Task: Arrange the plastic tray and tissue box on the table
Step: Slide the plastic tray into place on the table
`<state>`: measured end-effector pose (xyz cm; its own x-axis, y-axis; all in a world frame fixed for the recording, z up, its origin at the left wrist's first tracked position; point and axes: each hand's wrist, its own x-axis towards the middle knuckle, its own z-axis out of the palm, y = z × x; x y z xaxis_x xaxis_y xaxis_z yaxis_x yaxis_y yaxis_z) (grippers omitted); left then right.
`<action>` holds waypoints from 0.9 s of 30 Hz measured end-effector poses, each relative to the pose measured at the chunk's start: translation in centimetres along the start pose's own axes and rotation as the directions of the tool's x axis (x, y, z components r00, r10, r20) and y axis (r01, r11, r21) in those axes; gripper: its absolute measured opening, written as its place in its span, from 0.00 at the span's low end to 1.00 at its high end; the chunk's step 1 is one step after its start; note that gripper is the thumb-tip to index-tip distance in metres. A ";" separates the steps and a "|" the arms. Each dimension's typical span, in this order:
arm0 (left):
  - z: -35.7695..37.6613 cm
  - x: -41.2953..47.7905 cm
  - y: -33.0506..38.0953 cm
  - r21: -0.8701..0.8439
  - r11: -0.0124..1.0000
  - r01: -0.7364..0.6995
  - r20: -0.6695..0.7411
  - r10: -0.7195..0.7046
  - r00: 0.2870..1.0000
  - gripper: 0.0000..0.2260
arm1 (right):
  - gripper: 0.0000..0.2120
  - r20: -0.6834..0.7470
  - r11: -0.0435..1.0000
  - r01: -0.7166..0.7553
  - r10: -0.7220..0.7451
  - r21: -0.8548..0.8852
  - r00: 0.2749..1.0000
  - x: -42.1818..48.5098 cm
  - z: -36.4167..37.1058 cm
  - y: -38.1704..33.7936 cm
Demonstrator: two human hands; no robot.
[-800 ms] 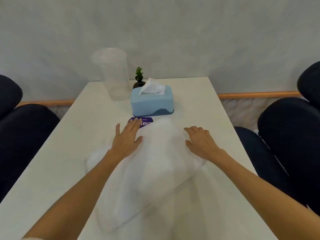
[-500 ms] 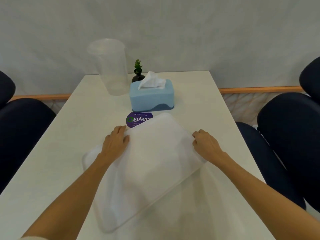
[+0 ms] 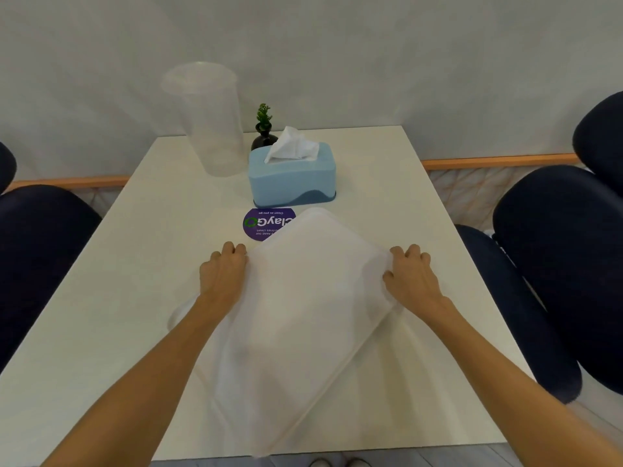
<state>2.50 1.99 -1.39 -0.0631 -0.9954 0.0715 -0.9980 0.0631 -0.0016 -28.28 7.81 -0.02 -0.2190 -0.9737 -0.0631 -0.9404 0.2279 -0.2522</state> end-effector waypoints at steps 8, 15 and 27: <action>-0.3 -1.6 2.5 0.033 0.999 0.038 0.045 -0.039 0.998 0.09 | 0.26 0.139 0.743 -0.310 0.284 0.593 0.949 -5.9 0.0 0.3; -0.5 -4.1 5.5 -0.200 0.976 0.083 0.065 -0.071 0.995 0.09 | 0.07 0.130 0.842 -0.330 0.304 0.427 0.944 -5.7 -0.1 3.3; -1.0 -4.6 12.7 -0.385 0.912 0.137 0.144 -0.088 0.986 0.07 | 0.06 0.080 0.917 -0.228 0.214 0.327 0.974 1.4 -4.1 10.2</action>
<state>-9.91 7.45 -0.72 0.0247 -0.9970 -0.0732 -0.9182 -0.0516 0.3927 -39.25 8.77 1.24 -0.3933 -0.8990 -0.1927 -0.7274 0.4324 -0.5328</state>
